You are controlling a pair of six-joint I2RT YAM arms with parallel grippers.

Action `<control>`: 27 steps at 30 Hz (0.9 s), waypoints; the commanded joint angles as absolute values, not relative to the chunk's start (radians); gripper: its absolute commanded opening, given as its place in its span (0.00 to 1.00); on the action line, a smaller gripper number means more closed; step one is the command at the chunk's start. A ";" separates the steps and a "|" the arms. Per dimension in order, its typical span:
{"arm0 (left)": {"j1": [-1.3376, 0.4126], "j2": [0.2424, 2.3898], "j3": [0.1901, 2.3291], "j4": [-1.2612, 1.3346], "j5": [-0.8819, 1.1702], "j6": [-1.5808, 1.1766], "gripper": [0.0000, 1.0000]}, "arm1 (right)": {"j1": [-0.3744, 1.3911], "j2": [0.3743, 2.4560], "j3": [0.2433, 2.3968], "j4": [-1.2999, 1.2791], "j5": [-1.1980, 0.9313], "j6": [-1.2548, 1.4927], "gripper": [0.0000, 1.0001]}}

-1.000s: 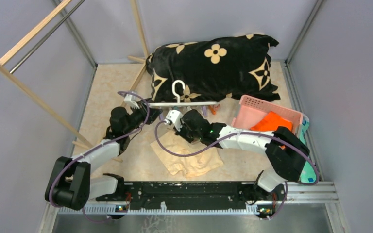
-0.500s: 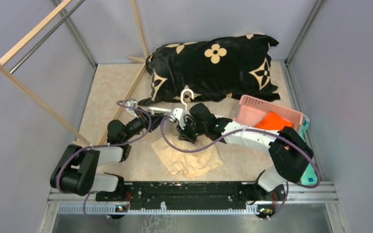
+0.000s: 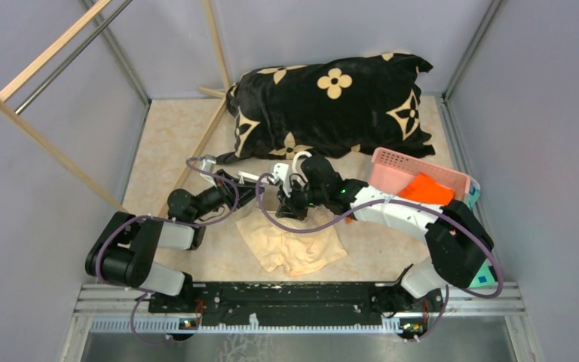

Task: Clip the underwear to the hanger
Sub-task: Clamp the underwear onto the hanger.

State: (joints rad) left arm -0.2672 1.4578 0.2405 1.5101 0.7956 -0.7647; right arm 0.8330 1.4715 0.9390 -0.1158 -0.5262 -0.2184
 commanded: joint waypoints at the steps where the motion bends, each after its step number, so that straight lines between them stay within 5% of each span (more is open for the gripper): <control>1: -0.264 1.451 0.236 1.790 0.828 -0.781 0.00 | 0.819 1.436 0.956 0.014 -0.594 -0.130 0.00; 27: -0.264 1.436 0.241 1.790 0.847 -0.788 0.00 | 0.806 1.526 0.970 0.022 -0.593 -0.036 0.00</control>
State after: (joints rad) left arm -0.2672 1.4567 0.2405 1.5120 0.8242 -0.7822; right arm 0.8196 1.5333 0.9379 -0.0326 -0.5701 -0.0494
